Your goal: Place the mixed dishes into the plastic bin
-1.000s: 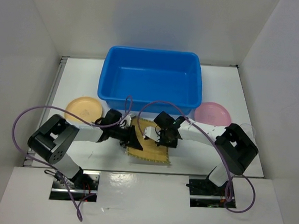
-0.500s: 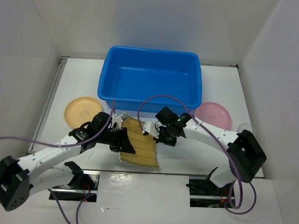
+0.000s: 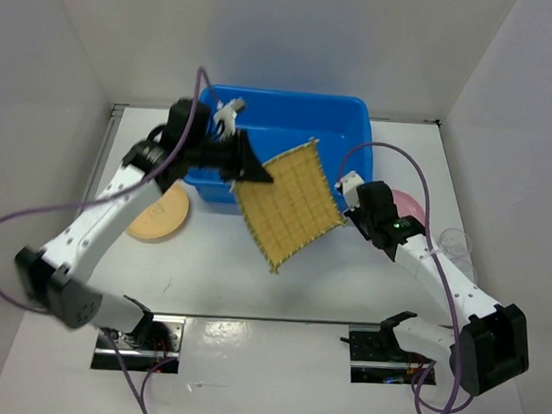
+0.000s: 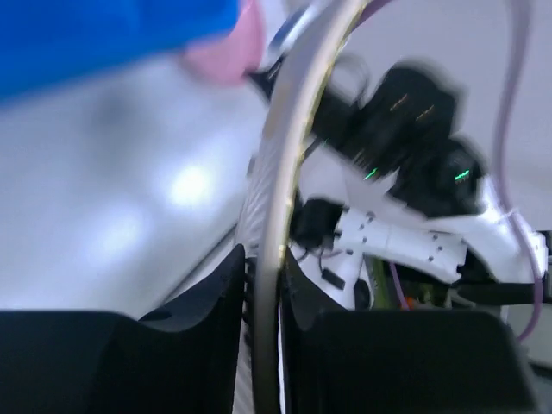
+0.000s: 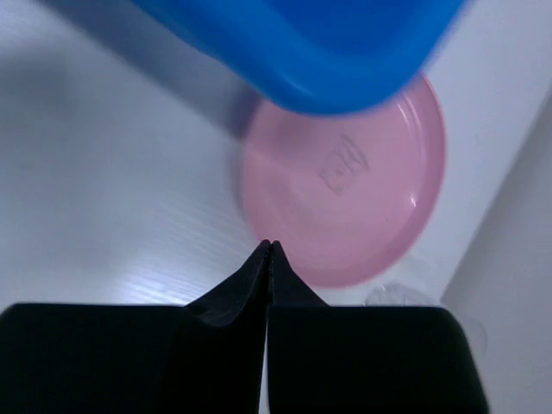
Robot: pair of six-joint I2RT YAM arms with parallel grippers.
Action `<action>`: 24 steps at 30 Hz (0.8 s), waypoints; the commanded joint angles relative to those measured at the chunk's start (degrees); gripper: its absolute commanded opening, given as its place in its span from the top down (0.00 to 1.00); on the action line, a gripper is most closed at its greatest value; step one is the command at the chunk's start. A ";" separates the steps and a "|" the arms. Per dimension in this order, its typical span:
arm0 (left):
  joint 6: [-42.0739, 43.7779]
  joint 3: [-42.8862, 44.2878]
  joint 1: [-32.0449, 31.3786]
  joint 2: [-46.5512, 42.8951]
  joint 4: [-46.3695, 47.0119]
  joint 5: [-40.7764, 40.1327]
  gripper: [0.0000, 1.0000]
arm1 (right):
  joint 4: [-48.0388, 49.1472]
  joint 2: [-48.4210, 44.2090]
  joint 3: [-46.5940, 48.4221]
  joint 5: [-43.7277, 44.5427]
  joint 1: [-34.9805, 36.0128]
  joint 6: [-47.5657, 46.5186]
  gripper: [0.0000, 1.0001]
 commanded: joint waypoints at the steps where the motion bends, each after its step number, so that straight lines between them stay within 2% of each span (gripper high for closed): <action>1: 6.55 20.11 3.18 14.22 -0.12 7.34 1.00 | 8.73 -1.98 -4.12 15.18 -2.19 3.28 1.00; 3: 7.70 32.39 4.94 22.90 -2.31 9.02 1.00 | 8.75 -3.40 -5.44 15.20 -4.38 3.28 1.00; 7: 5.96 43.86 7.40 33.57 -2.77 12.18 1.00 | 8.13 -7.17 -6.86 14.06 -8.77 4.60 1.00; 14: -2.30 52.93 10.13 47.80 2.76 10.88 1.00 | 8.13 -9.56 -6.86 15.28 -13.78 7.06 1.00; 19: -6.17 61.98 10.74 55.46 2.24 2.90 1.00 | 9.19 -10.08 -6.86 15.28 -13.79 7.59 1.00; 24: -11.27 62.61 10.22 58.11 5.40 -6.43 1.00 | 9.71 -10.08 -7.38 15.81 -13.79 7.59 1.00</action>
